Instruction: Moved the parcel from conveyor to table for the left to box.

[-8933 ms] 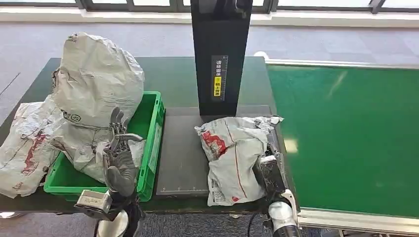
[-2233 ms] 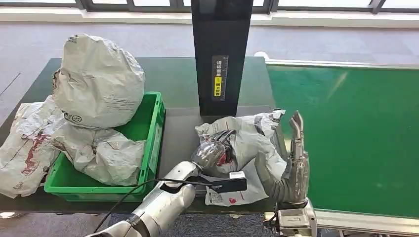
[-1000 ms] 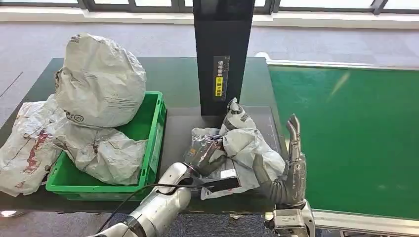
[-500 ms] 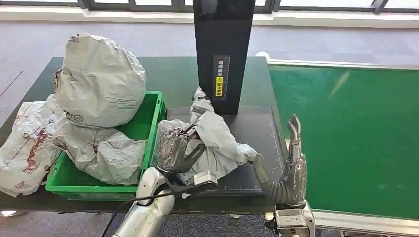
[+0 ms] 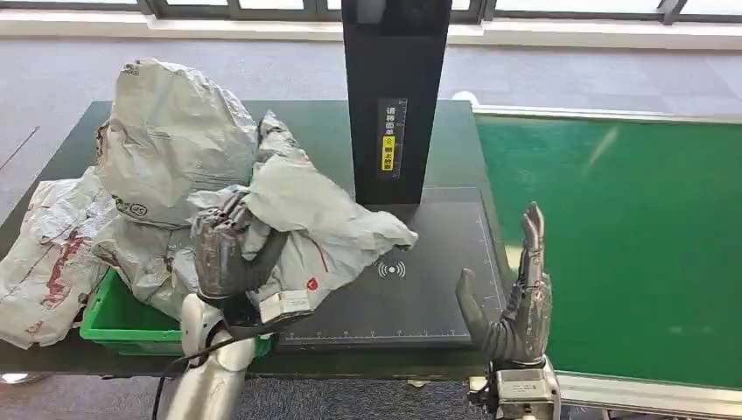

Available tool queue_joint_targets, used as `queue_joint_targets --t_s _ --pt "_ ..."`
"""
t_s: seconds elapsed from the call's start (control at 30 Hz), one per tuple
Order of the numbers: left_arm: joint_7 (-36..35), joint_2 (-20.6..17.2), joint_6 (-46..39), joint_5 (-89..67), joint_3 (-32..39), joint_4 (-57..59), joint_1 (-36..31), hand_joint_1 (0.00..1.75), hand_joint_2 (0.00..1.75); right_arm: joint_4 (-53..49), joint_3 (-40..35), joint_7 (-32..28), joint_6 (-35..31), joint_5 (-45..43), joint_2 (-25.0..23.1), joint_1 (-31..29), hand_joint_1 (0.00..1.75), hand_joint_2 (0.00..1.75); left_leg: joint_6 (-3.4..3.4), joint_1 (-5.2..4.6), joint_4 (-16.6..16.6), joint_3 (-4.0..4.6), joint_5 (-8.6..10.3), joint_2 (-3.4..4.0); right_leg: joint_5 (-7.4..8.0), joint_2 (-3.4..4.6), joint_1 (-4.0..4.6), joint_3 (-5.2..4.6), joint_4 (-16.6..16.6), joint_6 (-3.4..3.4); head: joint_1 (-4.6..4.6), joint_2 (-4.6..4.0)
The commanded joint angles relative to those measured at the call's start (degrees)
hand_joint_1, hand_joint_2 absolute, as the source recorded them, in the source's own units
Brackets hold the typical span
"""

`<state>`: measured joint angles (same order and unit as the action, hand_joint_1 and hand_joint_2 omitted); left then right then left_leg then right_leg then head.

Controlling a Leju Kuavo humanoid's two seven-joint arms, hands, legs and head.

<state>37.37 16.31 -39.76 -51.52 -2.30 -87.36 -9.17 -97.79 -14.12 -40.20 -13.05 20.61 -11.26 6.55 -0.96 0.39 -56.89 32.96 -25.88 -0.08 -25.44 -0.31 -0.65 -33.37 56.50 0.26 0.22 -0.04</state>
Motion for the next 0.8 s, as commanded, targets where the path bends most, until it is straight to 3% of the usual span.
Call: queue_joint_targets --t_s 0.03,0.17,0.33,0.4,0.57,0.7,0.8 --pt "0.52 0.85 -0.24 -0.93 9.23 -7.08 0.01 1.75 1.75 2.82 -2.95 0.20 -0.53 -0.51 3.44 -1.15 0.00 1.75 0.03 0.02 0.06 -0.15 -0.05 0.16 0.01 0.17 0.03 0.11 -0.09 -0.01 0.00 0.00" --pt "-1.99 -4.97 -0.24 2.63 13.73 -4.05 -5.84 1.75 1.75 2.98 -3.43 0.20 -1.00 -0.78 3.67 -1.24 0.00 1.75 0.00 0.04 0.03 -0.07 0.00 0.17 0.05 0.18 0.05 0.02 -0.03 -0.05 0.00 0.00" --pt "-3.60 -5.57 -0.24 0.72 16.75 -2.94 -7.69 1.75 1.75 2.80 -3.24 0.20 -1.22 -0.63 3.51 -1.13 0.00 1.75 -0.04 0.04 0.07 -0.11 0.03 0.13 0.05 0.13 0.06 0.05 -0.07 -0.08 0.00 0.00" --pt "-5.68 -9.15 -0.24 -0.48 20.61 1.70 -11.01 1.75 1.75 2.33 -2.87 0.20 -1.11 -0.64 3.36 -0.72 0.00 1.75 -0.06 0.05 0.05 -0.07 0.06 0.08 0.05 0.08 0.09 0.03 -0.06 -0.08 0.02 0.02" --pt "-7.68 -13.76 -0.24 -1.48 25.39 12.78 -14.03 1.75 1.75 2.01 -2.13 0.20 -0.62 -0.11 2.99 -0.32 0.00 1.75 -0.09 -0.01 0.14 -0.22 0.08 0.15 0.05 0.18 0.03 0.10 -0.06 -0.09 0.00 0.00" --pt "-12.74 -14.09 -0.24 -9.16 27.46 19.94 -14.53 1.75 1.75 2.10 -1.61 0.20 0.24 0.16 2.88 0.11 0.00 1.75 -0.10 0.03 0.20 -0.29 0.12 0.07 0.05 0.12 0.09 0.19 -0.16 -0.09 0.00 0.02" --pt "-19.25 -15.92 0.25 -15.13 25.45 32.73 -18.51 1.75 1.75 1.86 -2.01 0.20 -0.15 -0.11 3.65 0.83 0.00 1.75 -0.09 0.01 0.21 -0.30 0.14 -0.05 0.02 0.00 0.05 0.23 -0.15 -0.06 0.00 0.02"
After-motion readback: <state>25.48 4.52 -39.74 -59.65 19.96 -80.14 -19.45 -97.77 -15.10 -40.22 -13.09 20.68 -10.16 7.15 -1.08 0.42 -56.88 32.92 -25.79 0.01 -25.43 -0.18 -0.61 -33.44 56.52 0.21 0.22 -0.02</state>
